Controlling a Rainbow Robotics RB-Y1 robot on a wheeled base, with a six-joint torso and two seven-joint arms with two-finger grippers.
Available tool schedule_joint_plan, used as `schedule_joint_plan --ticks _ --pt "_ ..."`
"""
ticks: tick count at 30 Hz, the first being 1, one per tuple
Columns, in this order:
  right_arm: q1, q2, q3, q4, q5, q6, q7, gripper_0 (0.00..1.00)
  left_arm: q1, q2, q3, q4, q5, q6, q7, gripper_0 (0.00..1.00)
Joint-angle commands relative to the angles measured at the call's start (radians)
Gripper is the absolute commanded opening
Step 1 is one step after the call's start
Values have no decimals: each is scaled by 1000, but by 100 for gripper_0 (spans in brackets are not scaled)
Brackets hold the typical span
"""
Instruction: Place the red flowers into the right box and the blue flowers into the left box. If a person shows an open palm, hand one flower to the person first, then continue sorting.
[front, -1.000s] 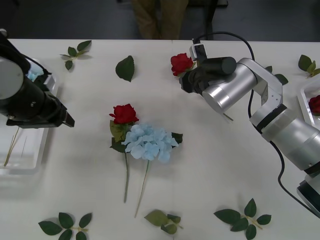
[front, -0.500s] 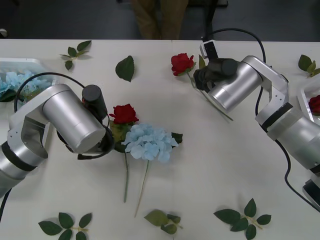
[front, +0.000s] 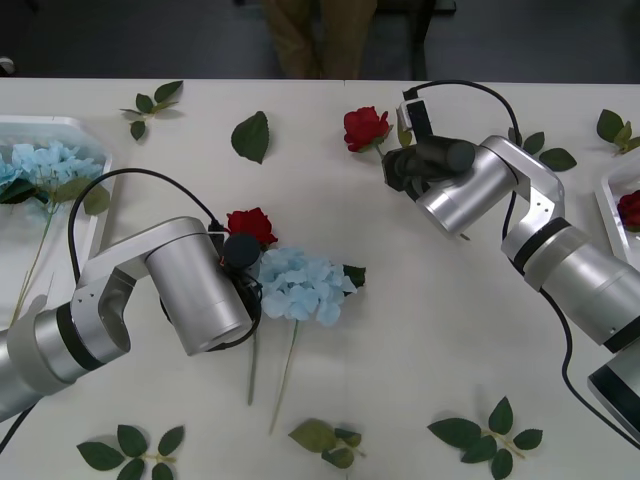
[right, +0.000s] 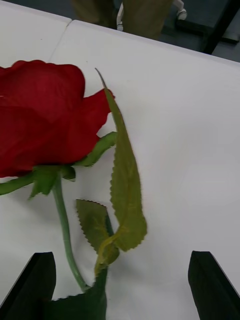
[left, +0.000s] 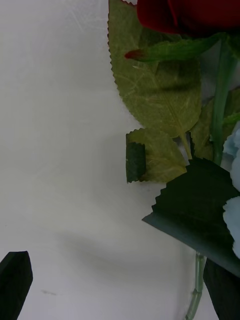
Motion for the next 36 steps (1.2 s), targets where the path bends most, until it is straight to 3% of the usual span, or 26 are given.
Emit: schedule_joint_plan --ticks 1,10,16,23,25,26,27,28,29,32,33,36 --pt "-4 52 -21 -12 17 -21 2 76 -57 -40 -54 64 -41 -49 1 100" --pt "-4 124 -18 10 57 -84 2 76 -136 -145 -79 277 -70 -83 23 100" --pt "-21 156 -18 139 122 -226 -12 76 -149 -149 -79 300 -78 -103 24 100" --pt "-27 154 -22 203 182 -245 -26 76 -147 -131 -79 300 -79 -112 20 100" --pt "-27 154 -22 219 200 -245 -29 76 -147 -128 -79 300 -78 -113 17 70" --pt "-27 153 -22 231 205 -245 -32 76 -147 -125 -79 301 -78 -115 12 31" --pt "-27 153 -22 237 206 -245 -32 74 -146 -122 -79 301 -78 -115 11 12" --pt "-27 153 -24 239 206 -246 -32 69 -146 -120 -79 301 -76 -117 11 6" --pt "-26 151 -22 242 206 -243 -35 48 -146 -115 -79 303 -76 -117 9 0" --pt "-26 151 -22 243 206 -225 -38 4 -143 -105 -79 306 -76 -120 1 0" --pt "-26 150 -22 243 206 -223 -40 0 -141 -102 -79 307 -76 -121 0 0" --pt "-26 150 -22 243 197 -211 -44 0 -136 -91 -79 307 -76 -127 -8 0"
